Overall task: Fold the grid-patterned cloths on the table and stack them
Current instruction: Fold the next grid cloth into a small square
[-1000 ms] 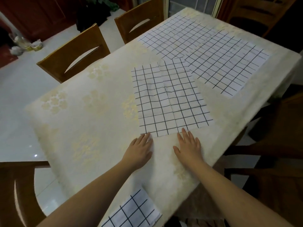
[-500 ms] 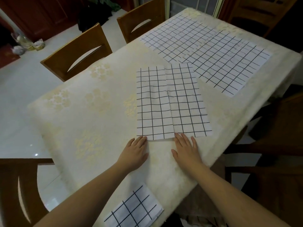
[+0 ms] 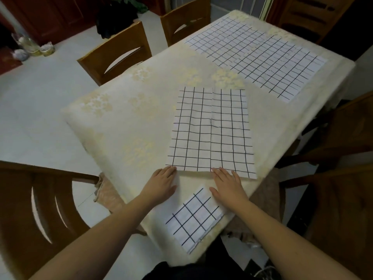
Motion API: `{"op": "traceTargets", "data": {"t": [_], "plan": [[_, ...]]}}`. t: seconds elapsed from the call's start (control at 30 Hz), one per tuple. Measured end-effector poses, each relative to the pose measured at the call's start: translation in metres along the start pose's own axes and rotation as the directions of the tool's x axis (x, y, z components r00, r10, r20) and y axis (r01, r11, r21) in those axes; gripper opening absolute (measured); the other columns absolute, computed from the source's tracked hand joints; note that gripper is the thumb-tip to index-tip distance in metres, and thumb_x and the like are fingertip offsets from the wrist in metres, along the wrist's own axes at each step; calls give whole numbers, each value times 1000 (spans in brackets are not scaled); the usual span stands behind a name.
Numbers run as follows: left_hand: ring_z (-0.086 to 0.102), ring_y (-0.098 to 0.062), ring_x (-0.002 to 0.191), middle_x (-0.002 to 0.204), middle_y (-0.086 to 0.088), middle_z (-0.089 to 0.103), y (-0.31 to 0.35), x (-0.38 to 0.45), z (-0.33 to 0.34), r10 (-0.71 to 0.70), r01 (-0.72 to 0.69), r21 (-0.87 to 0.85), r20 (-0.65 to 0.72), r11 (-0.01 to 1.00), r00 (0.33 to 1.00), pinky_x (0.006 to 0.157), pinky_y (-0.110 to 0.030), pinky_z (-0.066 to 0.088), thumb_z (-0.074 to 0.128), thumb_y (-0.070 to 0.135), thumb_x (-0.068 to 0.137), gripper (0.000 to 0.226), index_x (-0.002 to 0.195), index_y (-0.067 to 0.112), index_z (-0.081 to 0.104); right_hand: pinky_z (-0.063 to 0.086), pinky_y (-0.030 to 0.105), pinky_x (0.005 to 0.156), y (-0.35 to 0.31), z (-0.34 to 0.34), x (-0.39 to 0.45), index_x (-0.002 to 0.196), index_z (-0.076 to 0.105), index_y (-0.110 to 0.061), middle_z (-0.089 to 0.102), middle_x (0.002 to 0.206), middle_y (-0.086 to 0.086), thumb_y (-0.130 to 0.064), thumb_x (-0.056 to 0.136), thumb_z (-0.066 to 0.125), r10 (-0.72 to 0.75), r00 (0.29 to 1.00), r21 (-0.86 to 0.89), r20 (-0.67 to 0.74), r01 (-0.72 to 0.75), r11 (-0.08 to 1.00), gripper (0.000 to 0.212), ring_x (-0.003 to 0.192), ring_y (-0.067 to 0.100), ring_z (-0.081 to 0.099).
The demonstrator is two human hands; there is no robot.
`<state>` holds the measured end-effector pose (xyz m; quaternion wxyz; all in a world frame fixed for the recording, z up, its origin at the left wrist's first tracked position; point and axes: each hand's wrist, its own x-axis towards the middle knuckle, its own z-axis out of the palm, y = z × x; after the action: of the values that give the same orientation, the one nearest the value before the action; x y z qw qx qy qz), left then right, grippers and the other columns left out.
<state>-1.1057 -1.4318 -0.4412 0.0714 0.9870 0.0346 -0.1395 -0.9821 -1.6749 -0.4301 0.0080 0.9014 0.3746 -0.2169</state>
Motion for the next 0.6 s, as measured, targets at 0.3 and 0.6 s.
{"op": "traceTargets", "data": {"t": [0.3,0.6], "plan": [[48,-17,129,142,5,54,-24,-51,3,24,-22,-135,13,991,1000,111,-29,29,42,7,91,48,135,18,59,18,32,113,-44,16,-34,136,55,-29,50,143,-13,-71,87,-8,-63,997,58,-47,66,996,90,141,10,32],[54,-22,121,132,-1,58,-33,-38,-18,39,-53,-303,-52,951,998,101,-33,44,49,8,92,32,118,15,65,35,35,102,-26,-4,-26,125,62,-23,59,132,-6,-45,101,39,88,978,208,-191,-48,977,40,125,16,47]]}}
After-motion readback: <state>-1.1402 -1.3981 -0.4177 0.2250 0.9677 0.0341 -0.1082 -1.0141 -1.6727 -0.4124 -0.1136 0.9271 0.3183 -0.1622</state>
